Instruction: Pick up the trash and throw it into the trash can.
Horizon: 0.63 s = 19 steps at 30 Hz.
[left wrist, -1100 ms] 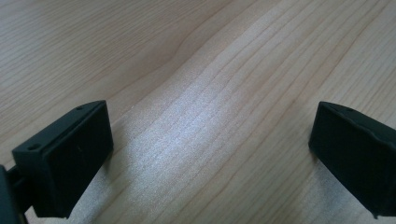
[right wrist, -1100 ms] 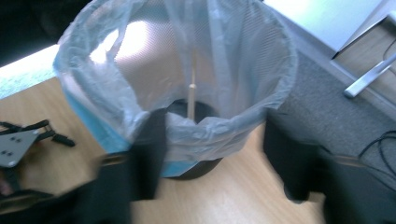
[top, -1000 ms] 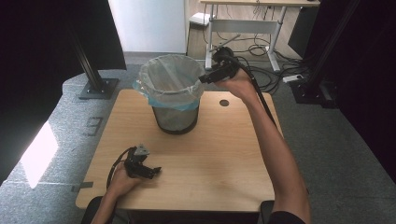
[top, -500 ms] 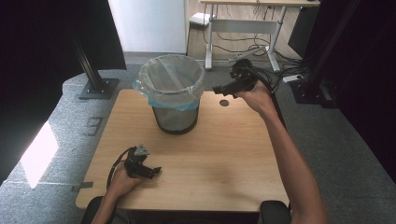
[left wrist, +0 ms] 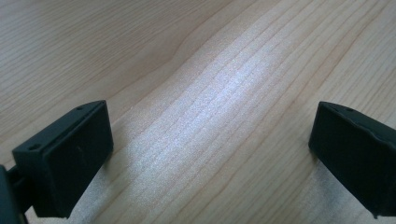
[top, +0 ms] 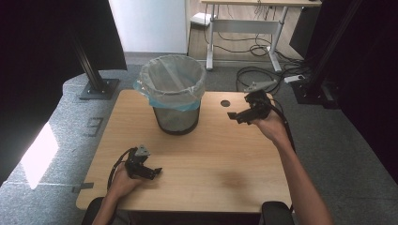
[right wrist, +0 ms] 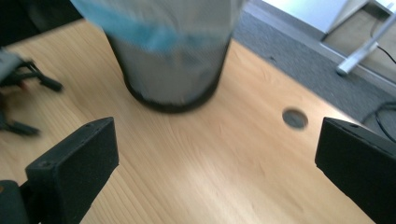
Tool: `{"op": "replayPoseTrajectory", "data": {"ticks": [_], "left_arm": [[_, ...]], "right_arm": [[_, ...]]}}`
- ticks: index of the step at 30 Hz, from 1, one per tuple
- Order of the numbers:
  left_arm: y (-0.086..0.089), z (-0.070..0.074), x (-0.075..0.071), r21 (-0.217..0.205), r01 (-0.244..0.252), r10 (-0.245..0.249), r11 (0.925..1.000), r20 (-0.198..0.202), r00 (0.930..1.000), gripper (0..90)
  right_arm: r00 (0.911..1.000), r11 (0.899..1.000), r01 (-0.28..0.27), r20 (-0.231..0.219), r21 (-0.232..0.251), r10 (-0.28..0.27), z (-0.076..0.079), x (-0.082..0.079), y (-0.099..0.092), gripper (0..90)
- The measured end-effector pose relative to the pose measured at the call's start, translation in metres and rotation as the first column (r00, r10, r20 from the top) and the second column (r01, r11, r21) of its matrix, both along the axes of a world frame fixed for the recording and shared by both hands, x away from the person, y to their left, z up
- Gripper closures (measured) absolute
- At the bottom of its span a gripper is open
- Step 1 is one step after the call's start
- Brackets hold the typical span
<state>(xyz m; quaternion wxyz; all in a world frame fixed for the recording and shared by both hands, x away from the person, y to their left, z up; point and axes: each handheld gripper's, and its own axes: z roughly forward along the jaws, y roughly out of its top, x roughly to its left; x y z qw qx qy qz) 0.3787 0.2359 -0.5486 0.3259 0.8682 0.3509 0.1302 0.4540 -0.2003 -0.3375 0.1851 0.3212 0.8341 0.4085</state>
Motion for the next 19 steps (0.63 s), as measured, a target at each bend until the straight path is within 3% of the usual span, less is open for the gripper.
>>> {"op": "replayPoseTrajectory", "data": {"ticks": [5, 13, 19], "left_arm": [[0.0, 0.0, 0.0, -0.002, -0.002, 0.002, 1.0, 0.002, 1.0, 0.0], [0.0, 0.0, 0.0, -0.002, -0.002, 0.002, 1.0, 0.002, 1.0, 0.0], [0.0, 0.0, 0.0, -0.001, -0.001, 0.001, 1.0, 0.0, 1.0, 0.0]], "right_arm": [[0.9993, 1.0, 0.031, -0.02, 0.002, -0.031, -0.049, -0.013, -0.012, 0.0], [0.9974, 0.999, 0.052, -0.049, -0.009, -0.052, -0.141, -0.039, -0.022, 0.0], [0.9926, 0.995, 0.088, -0.079, -0.056, -0.092, -0.181, -0.048, -0.023, 0.0]]}}
